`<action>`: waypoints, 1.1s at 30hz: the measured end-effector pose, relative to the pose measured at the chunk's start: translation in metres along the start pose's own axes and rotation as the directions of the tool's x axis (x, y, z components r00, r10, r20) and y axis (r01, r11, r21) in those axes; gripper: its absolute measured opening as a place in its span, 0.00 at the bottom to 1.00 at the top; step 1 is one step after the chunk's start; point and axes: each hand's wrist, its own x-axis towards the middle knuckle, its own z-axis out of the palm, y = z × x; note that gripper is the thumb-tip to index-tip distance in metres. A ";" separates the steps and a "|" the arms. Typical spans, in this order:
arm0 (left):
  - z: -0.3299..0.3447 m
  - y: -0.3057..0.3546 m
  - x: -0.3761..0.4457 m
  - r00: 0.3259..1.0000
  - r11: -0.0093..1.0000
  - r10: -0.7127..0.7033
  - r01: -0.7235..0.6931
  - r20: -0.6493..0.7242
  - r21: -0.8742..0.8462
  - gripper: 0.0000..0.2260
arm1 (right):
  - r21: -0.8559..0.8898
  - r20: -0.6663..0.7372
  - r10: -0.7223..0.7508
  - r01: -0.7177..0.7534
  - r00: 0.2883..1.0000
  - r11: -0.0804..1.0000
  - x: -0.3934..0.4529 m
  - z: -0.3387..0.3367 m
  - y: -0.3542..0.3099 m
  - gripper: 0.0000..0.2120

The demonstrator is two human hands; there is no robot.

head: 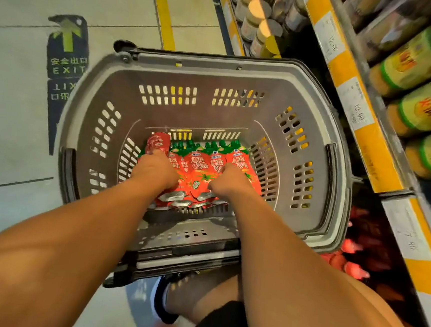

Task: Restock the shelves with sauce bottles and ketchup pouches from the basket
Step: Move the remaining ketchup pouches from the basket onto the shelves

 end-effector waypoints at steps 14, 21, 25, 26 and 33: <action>-0.086 0.020 -0.044 0.613 0.611 0.789 -0.789 0.037 0.062 0.14 | -0.283 -0.208 -0.358 0.294 0.910 0.913 -0.011 -0.007 -0.004 0.38; -0.091 0.026 -0.034 0.811 0.483 0.536 -0.522 -0.234 -0.703 0.09 | -0.047 -0.314 -0.189 0.184 0.930 0.982 -0.018 -0.018 0.002 0.16; -0.049 0.013 -0.008 0.984 0.671 0.170 -0.151 -0.048 -0.726 0.04 | 0.115 -0.313 -0.004 0.042 0.950 0.992 -0.013 -0.021 0.015 0.21; -0.034 0.003 -0.006 0.992 0.793 0.126 -0.103 -0.005 -0.600 0.04 | 0.144 -0.317 0.018 0.029 0.948 0.989 -0.011 -0.023 0.016 0.22; 0.009 -0.016 -0.015 0.977 0.956 0.002 0.061 0.213 -0.288 0.23 | 0.200 -0.291 0.040 0.020 0.956 0.980 -0.007 -0.025 0.019 0.23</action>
